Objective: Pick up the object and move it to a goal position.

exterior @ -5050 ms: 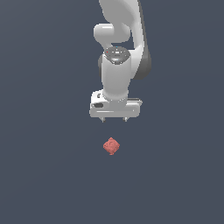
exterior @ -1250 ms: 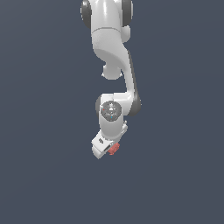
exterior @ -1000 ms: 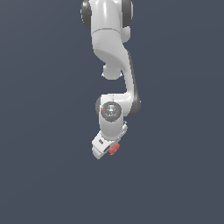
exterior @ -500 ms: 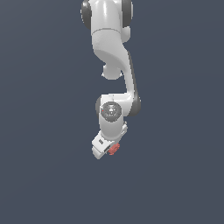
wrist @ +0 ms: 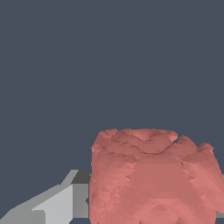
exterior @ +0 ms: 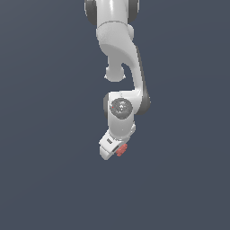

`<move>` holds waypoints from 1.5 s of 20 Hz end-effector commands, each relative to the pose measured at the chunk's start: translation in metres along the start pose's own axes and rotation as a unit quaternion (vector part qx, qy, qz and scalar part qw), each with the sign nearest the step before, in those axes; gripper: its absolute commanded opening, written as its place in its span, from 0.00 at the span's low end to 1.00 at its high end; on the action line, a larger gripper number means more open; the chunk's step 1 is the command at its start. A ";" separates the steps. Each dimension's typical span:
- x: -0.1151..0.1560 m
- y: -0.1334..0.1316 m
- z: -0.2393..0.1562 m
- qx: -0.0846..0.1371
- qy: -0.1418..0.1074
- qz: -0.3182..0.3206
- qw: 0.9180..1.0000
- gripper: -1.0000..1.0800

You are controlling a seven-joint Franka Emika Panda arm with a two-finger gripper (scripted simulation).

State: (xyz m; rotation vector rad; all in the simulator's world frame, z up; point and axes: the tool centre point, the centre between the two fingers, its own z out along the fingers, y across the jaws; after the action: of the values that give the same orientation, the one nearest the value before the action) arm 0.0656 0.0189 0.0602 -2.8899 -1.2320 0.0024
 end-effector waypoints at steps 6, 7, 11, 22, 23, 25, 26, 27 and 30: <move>0.026 -0.049 -0.049 -0.001 0.000 -0.001 1.000 0.00; 0.031 -0.058 -0.057 -0.001 0.000 -0.001 1.000 0.00; 0.048 -0.090 -0.091 -0.001 0.000 -0.001 1.000 0.00; 0.096 -0.174 -0.177 -0.001 0.000 -0.001 1.000 0.00; 0.100 -0.179 -0.183 -0.001 0.000 -0.001 1.000 0.00; 0.106 -0.189 -0.193 -0.001 0.000 -0.001 1.000 0.00; 0.109 -0.193 -0.197 0.000 0.001 -0.001 1.000 0.00; 0.111 -0.196 -0.201 0.000 0.001 -0.001 1.000 0.00; 0.116 -0.203 -0.208 0.000 0.001 -0.001 1.000 0.00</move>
State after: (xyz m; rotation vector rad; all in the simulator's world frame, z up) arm 0.0008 0.2393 0.2644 -2.8885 -1.2363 -0.0017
